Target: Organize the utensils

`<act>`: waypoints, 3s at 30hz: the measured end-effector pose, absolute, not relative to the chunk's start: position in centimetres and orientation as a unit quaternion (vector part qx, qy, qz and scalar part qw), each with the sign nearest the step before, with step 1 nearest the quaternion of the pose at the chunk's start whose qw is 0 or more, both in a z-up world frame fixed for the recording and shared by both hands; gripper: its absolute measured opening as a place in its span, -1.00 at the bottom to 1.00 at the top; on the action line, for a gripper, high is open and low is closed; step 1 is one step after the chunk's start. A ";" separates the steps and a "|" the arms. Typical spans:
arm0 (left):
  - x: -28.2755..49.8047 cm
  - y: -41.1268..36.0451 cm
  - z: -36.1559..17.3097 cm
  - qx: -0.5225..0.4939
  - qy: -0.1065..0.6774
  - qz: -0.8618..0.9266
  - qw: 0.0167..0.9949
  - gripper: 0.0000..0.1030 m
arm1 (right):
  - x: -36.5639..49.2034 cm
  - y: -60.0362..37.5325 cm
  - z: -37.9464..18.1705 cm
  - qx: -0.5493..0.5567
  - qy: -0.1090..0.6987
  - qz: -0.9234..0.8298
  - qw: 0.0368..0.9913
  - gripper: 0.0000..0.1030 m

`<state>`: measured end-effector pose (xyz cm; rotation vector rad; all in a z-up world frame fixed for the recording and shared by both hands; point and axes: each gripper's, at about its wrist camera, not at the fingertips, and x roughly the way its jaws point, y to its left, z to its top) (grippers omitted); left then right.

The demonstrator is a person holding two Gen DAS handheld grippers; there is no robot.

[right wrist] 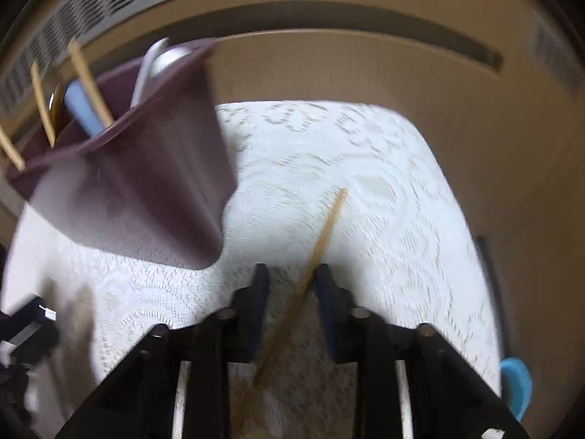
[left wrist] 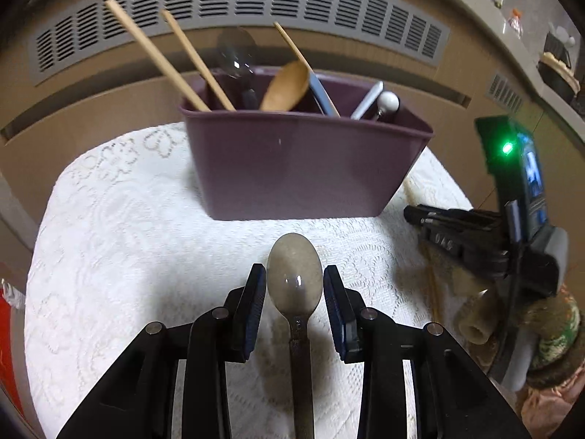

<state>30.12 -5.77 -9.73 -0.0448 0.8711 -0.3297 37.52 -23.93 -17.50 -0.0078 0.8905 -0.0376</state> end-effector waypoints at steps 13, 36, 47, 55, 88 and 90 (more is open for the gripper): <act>26.2 -4.1 -5.6 -0.034 0.378 -0.177 0.908 -0.35 | 30.2 -24.8 -12.6 0.031 0.403 0.074 0.912 -0.87; 22.1 -3.2 11.5 -0.028 0.182 -0.201 0.962 -0.36 | 20.8 -23.0 3.1 0.017 0.190 0.159 0.969 -0.87; 29.4 -1.6 15.3 -0.047 0.124 -0.200 0.971 -0.36 | 27.8 -20.9 10.0 0.012 0.065 0.180 0.981 -0.87; 37.3 -1.5 8.0 -0.063 0.198 -0.183 0.961 -0.36 | 35.8 -19.7 3.6 0.012 0.112 0.176 0.978 -0.87; 22.2 -0.4 -0.2 -0.079 0.257 -0.109 0.957 1.00 | 23.3 -22.7 -5.5 0.039 0.249 0.121 0.960 0.79; 20.2 -0.7 -1.0 -0.067 0.259 -0.104 0.958 1.00 | 21.0 -23.1 -5.8 0.043 0.246 0.114 0.962 0.84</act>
